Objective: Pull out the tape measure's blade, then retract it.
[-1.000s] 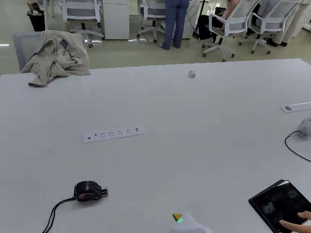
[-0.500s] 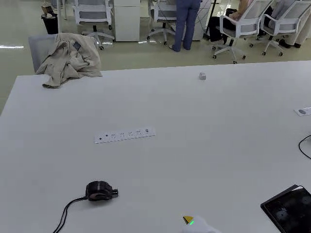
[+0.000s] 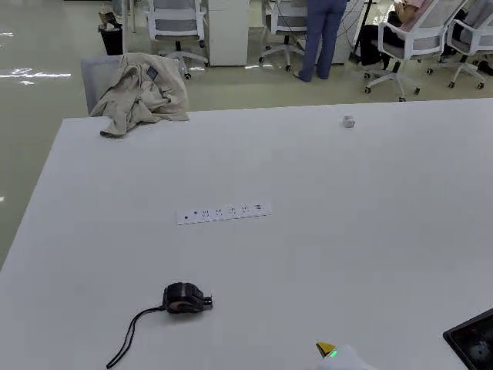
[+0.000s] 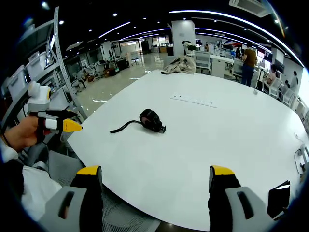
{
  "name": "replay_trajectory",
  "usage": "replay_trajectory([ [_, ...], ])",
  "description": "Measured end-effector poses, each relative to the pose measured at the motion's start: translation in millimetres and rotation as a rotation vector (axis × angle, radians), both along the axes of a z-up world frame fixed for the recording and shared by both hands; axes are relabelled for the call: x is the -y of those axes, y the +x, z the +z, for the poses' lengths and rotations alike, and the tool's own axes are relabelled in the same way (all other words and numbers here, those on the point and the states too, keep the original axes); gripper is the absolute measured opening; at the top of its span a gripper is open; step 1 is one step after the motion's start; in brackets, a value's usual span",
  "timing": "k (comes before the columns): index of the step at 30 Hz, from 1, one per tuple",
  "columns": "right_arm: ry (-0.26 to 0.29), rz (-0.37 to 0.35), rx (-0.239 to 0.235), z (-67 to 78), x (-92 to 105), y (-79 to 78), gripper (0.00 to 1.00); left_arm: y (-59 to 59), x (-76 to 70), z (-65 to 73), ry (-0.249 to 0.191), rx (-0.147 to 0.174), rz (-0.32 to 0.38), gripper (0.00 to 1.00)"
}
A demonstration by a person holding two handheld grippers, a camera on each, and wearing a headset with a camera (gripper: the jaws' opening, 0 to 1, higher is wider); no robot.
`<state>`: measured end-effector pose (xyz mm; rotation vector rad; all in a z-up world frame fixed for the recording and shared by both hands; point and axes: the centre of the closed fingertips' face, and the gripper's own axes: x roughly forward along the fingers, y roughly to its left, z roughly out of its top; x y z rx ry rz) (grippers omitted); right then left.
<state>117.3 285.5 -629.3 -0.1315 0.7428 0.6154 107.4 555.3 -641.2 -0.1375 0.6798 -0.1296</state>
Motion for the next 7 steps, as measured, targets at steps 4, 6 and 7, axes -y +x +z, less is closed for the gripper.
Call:
replay_trajectory([
  [4, 0.001, -0.003, 0.003, 0.9, -0.1, 0.5, 0.94, -0.2, 1.4, 1.3, 0.001, -0.001, -0.003, 1.0],
  [6, 0.002, -0.004, 0.003, 1.1, 0.1, 0.9, 0.93, -0.1, 1.1, 0.4, 0.001, -0.002, -0.002, 1.0],
  [7, 0.003, -0.007, 0.004, 1.1, 0.8, 1.6, 0.93, 0.0, 1.1, 0.2, 0.0, -0.003, -0.002, 1.0],
])
